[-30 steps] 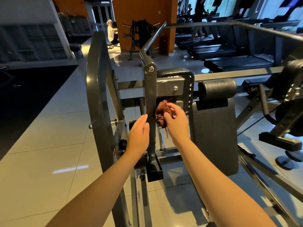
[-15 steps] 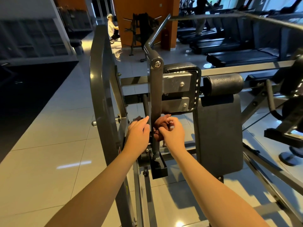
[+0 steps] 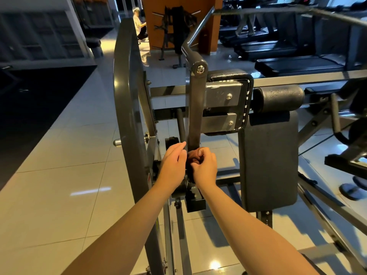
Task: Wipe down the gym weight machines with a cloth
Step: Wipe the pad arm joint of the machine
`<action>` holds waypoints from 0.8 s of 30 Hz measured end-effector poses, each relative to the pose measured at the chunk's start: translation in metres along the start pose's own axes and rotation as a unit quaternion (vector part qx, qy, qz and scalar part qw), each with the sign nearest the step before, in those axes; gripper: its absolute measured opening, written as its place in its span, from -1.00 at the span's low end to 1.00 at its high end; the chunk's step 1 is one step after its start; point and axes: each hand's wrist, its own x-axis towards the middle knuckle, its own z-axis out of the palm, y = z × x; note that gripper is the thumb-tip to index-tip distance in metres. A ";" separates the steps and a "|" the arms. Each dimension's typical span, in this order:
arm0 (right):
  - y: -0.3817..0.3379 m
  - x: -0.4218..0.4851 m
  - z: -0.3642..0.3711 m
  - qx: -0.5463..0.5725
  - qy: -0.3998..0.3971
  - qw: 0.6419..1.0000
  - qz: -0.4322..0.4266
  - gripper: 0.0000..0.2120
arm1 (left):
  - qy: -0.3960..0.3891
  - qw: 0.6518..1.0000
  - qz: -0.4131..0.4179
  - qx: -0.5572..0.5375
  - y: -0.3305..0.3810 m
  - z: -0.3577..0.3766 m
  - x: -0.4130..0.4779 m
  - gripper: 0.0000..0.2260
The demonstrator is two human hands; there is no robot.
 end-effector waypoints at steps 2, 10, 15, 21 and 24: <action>0.006 -0.001 -0.008 0.014 -0.005 0.999 0.032 -0.75 | -0.009 1.000 0.000 0.013 -0.004 0.000 0.000 -0.63; -0.053 0.009 -0.034 0.087 0.048 0.990 -0.100 -0.71 | 0.010 0.999 0.002 -0.040 0.011 0.002 -0.002 -0.61; -0.027 0.011 -0.025 0.070 0.012 0.997 -0.001 -0.69 | 0.030 0.993 0.057 0.103 0.016 0.006 -0.002 -0.61; -0.017 0.018 -0.051 0.098 0.036 0.995 0.009 -0.64 | 0.023 0.989 0.077 0.124 0.030 0.015 -0.003 -0.59; -0.039 0.035 -0.068 0.114 0.104 0.987 -0.050 -0.61 | 0.000 0.993 0.068 0.098 0.041 0.020 0.002 -0.58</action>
